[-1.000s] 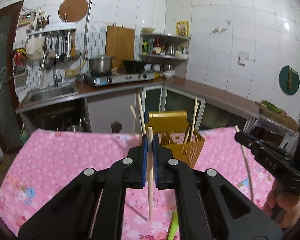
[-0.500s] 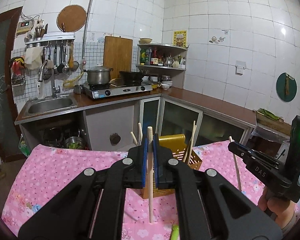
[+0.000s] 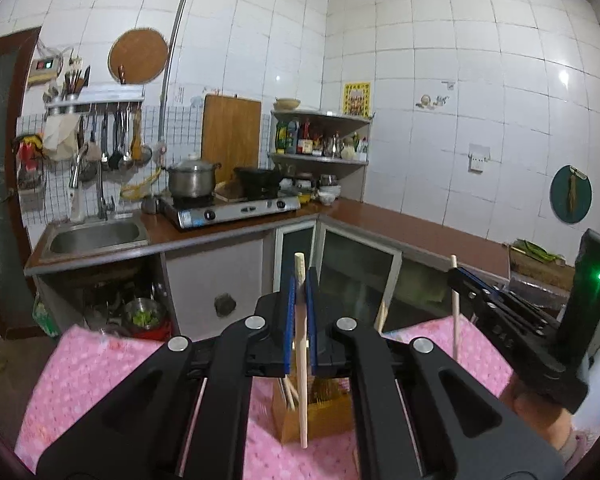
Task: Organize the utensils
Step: 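Lift both chopsticks and carry them above the yellow holder, then drop both chopsticks into the yellow holder by opening both tools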
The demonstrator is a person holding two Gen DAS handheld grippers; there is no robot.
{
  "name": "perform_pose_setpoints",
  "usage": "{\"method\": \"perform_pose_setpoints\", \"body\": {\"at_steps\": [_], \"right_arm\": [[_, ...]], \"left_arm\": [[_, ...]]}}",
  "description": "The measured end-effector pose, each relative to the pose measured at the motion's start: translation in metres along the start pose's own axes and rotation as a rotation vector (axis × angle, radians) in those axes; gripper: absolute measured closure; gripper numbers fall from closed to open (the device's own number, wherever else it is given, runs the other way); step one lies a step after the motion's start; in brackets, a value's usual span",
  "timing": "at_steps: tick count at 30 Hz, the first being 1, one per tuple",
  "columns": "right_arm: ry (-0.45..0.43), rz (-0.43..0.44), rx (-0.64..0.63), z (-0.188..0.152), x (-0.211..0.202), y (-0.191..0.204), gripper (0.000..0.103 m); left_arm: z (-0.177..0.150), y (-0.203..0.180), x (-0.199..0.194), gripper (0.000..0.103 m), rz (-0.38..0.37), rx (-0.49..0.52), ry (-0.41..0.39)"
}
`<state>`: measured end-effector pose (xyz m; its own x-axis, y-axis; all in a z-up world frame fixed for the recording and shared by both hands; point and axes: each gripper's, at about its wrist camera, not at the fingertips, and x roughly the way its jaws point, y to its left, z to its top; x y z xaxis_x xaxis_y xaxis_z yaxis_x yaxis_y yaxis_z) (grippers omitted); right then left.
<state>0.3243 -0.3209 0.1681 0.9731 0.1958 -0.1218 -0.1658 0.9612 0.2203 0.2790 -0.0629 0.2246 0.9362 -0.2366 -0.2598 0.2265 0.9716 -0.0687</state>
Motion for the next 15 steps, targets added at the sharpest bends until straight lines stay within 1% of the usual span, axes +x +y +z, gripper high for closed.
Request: {"method": "perform_pose_setpoints", "body": {"at_steps": [5, 7, 9, 12, 15], "right_arm": [[-0.140, -0.008, 0.013, 0.017, 0.026, -0.003, 0.097], [-0.189, -0.013, 0.021, 0.018, 0.036, -0.005, 0.097], [-0.217, -0.018, 0.030, 0.015, 0.047, -0.008, 0.097], [-0.230, -0.025, 0.043, 0.002, 0.064, -0.015, 0.097], [-0.206, -0.020, 0.026, -0.017, 0.076, -0.021, 0.097]], "left_arm": [[0.022, -0.005, 0.014, 0.099, -0.004, 0.013, -0.036], [0.023, -0.008, 0.022, 0.099, 0.001, 0.028, -0.049], [0.021, -0.009, 0.035, 0.099, 0.003, 0.035, -0.052], [0.012, -0.007, 0.056, 0.099, -0.005, 0.029, -0.039], [-0.007, -0.004, 0.079, 0.099, -0.012, 0.030, -0.013]]}}
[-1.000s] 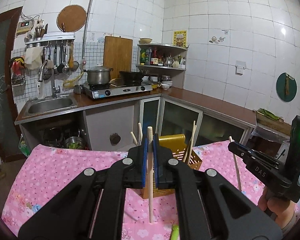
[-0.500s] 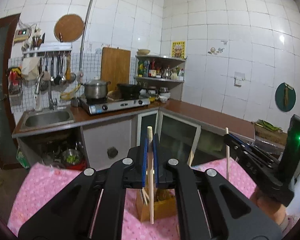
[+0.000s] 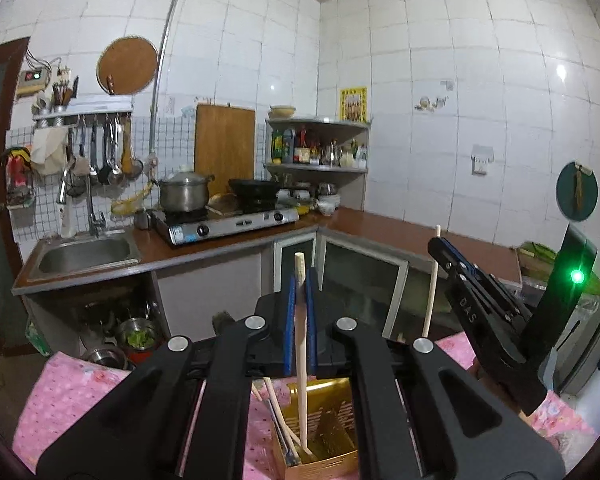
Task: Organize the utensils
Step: 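Drop both chopsticks into the yellow holder by opening both tools, then grasp the green frog-handled fork with the left tool while the right tool grasps the last chopstick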
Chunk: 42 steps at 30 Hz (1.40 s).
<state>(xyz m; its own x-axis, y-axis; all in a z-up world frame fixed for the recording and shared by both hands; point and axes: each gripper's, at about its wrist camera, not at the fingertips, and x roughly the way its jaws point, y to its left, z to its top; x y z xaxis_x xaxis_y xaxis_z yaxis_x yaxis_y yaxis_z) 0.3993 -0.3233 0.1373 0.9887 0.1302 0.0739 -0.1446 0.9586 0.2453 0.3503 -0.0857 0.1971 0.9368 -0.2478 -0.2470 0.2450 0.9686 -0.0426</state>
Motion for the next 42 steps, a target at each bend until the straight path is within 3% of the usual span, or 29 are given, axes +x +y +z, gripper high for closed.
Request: {"method": "perform_pose_setpoints", "body": {"at_steps": [6, 9, 13, 14, 15, 17, 19, 22, 24, 27, 35, 42], "right_arm": [[0.136, 0.003, -0.060, -0.040, -0.003, -0.006, 0.097], [0.159, -0.002, -0.120, -0.048, -0.011, 0.000, 0.097], [0.269, 0.022, -0.118, -0.051, -0.017, 0.007, 0.096], [0.311, 0.019, -0.122, -0.053, -0.018, 0.009, 0.092], [0.329, 0.018, -0.120, -0.053, -0.022, 0.010, 0.077], [0.339, 0.010, -0.118, -0.054, -0.033, 0.012, 0.053], [0.352, 0.004, -0.120, -0.055, -0.049, 0.014, 0.052], [0.402, -0.032, -0.108, -0.062, -0.072, 0.015, 0.052], [0.456, -0.070, -0.075, -0.074, -0.088, 0.011, 0.048], [0.508, -0.114, -0.070, -0.094, -0.110, 0.009, 0.041], [0.646, -0.200, -0.091, -0.145, -0.145, 0.002, 0.037], [0.711, -0.259, -0.098, -0.160, -0.164, -0.011, 0.036]], "left_arm": [[-0.047, 0.010, 0.033, 0.099, -0.014, -0.019, 0.080], [-0.062, 0.017, 0.038, 0.099, -0.006, -0.034, 0.106], [-0.077, 0.025, 0.045, 0.099, -0.011, -0.067, 0.178], [-0.079, 0.027, 0.044, 0.099, -0.006, -0.068, 0.186], [-0.082, 0.028, 0.043, 0.095, -0.003, -0.066, 0.196], [-0.086, 0.032, 0.036, 0.074, -0.003, -0.076, 0.223], [-0.091, 0.039, 0.022, 0.036, 0.006, -0.102, 0.218], [-0.102, 0.049, 0.001, 0.015, 0.024, -0.132, 0.222], [-0.116, 0.059, -0.010, 0.008, 0.028, -0.148, 0.258], [-0.140, 0.069, -0.022, 0.005, 0.043, -0.159, 0.316], [-0.198, 0.069, -0.036, 0.005, 0.046, -0.116, 0.487], [-0.219, 0.048, -0.047, 0.005, -0.012, -0.080, 0.542]]}}
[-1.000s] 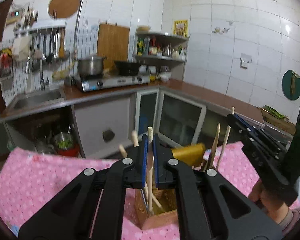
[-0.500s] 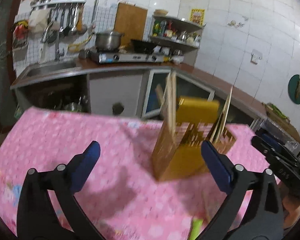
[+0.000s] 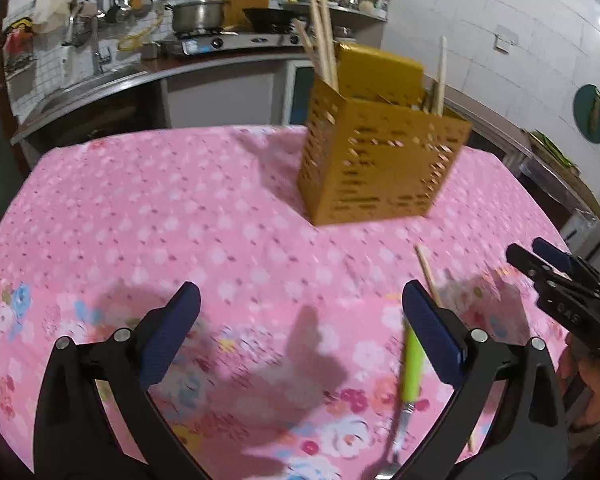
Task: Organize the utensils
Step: 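Grasp the green frog-handled fork with the left tool while the right tool grasps the last chopstick, then carry the green fork and the chopstick up over the yellow holder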
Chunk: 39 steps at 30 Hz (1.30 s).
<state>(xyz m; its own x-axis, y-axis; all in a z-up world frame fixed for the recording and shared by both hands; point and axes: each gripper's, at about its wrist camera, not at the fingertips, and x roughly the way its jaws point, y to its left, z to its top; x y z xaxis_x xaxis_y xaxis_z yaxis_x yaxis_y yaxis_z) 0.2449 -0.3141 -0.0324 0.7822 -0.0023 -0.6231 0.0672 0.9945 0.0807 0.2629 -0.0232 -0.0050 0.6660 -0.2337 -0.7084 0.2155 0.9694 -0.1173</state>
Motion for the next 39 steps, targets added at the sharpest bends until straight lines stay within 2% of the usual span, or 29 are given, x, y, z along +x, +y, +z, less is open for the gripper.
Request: {"method": "perform_pose_setpoints", "body": {"at_steps": [4, 8, 10, 14, 17, 19, 20, 22, 23, 24, 25, 32, 37, 39], "right_arm": [[0.027, -0.054, 0.008, -0.008, 0.002, -0.007, 0.036], [0.063, -0.068, 0.053, -0.011, 0.008, -0.020, 0.036], [0.070, -0.073, 0.067, -0.012, 0.008, -0.024, 0.037], [0.076, -0.079, 0.060, -0.012, 0.010, -0.024, 0.037], [0.079, -0.080, 0.061, -0.012, 0.012, -0.024, 0.037], [0.084, -0.079, 0.062, -0.012, 0.014, -0.023, 0.037], [0.085, -0.079, 0.061, -0.012, 0.014, -0.023, 0.037], [0.088, -0.076, 0.056, -0.013, 0.015, -0.019, 0.037], [0.089, -0.073, 0.052, -0.012, 0.015, -0.017, 0.037], [0.090, -0.069, 0.049, -0.012, 0.015, -0.014, 0.037], [0.090, -0.060, 0.042, -0.010, 0.016, -0.009, 0.037], [0.111, 0.006, 0.015, 0.002, 0.031, 0.028, 0.037], [0.185, 0.045, -0.021, 0.005, 0.056, 0.059, 0.038], [0.230, 0.046, -0.030, 0.004, 0.068, 0.067, 0.051]], "left_arm": [[-0.011, -0.019, 0.005, 0.005, -0.022, 0.025, 0.045], [-0.022, -0.036, 0.016, 0.006, -0.052, 0.056, 0.113], [-0.027, -0.045, 0.023, 0.009, -0.070, 0.081, 0.157], [-0.032, -0.060, 0.031, 0.015, -0.075, 0.131, 0.187], [-0.033, -0.067, 0.043, 0.023, -0.077, 0.137, 0.224], [-0.034, -0.072, 0.052, 0.041, -0.045, 0.150, 0.241], [-0.033, -0.075, 0.053, 0.045, -0.020, 0.163, 0.228], [-0.030, -0.075, 0.055, 0.065, -0.018, 0.158, 0.221], [-0.027, -0.073, 0.056, 0.071, -0.022, 0.147, 0.223], [-0.024, -0.068, 0.058, 0.083, -0.027, 0.124, 0.226], [-0.022, -0.063, 0.058, 0.089, -0.030, 0.110, 0.229], [-0.005, -0.013, 0.061, 0.089, -0.008, -0.037, 0.222], [0.005, 0.011, 0.063, 0.089, 0.059, -0.074, 0.198], [0.005, 0.016, 0.066, 0.088, 0.085, -0.070, 0.205]]}}
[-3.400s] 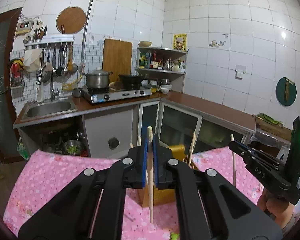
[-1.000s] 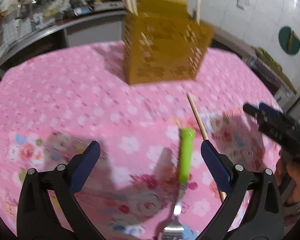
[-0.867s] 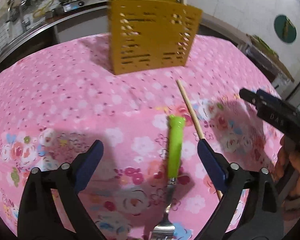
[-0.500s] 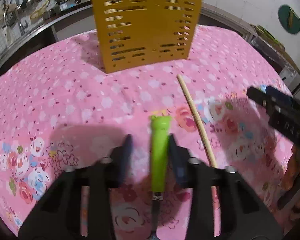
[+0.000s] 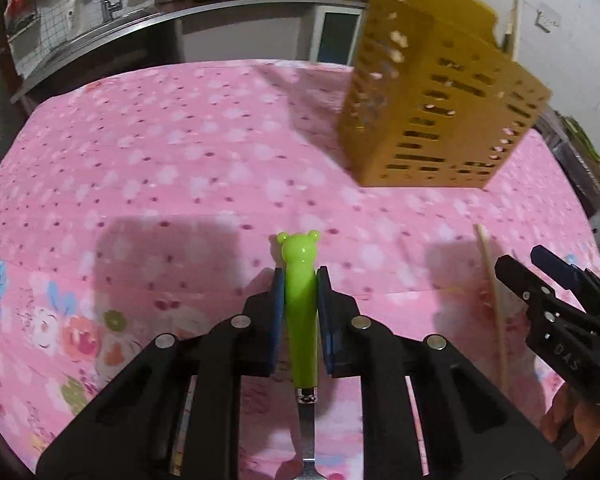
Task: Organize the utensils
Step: 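Carry the green fork and the chopstick up over the yellow holder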
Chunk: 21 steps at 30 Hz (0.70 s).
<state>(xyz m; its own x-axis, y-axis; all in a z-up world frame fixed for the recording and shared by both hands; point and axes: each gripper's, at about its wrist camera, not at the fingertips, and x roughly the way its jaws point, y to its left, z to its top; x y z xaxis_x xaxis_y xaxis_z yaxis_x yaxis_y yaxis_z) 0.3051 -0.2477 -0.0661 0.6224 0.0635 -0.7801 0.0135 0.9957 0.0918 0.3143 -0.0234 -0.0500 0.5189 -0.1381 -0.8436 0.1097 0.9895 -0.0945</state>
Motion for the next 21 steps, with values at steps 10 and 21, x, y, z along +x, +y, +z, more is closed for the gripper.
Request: {"method": "perform_pose_setpoints", "body": {"at_steps": [10, 21], "right_arm": [[0.110, 0.018, 0.048, 0.019, 0.013, 0.005, 0.096], [-0.084, 0.090, 0.043, 0.042, -0.056, -0.016, 0.097]], "left_arm": [[0.004, 0.001, -0.001, 0.088, 0.014, 0.030, -0.005], [0.027, -0.017, -0.068, 0.089, -0.076, 0.019, -0.205]]}}
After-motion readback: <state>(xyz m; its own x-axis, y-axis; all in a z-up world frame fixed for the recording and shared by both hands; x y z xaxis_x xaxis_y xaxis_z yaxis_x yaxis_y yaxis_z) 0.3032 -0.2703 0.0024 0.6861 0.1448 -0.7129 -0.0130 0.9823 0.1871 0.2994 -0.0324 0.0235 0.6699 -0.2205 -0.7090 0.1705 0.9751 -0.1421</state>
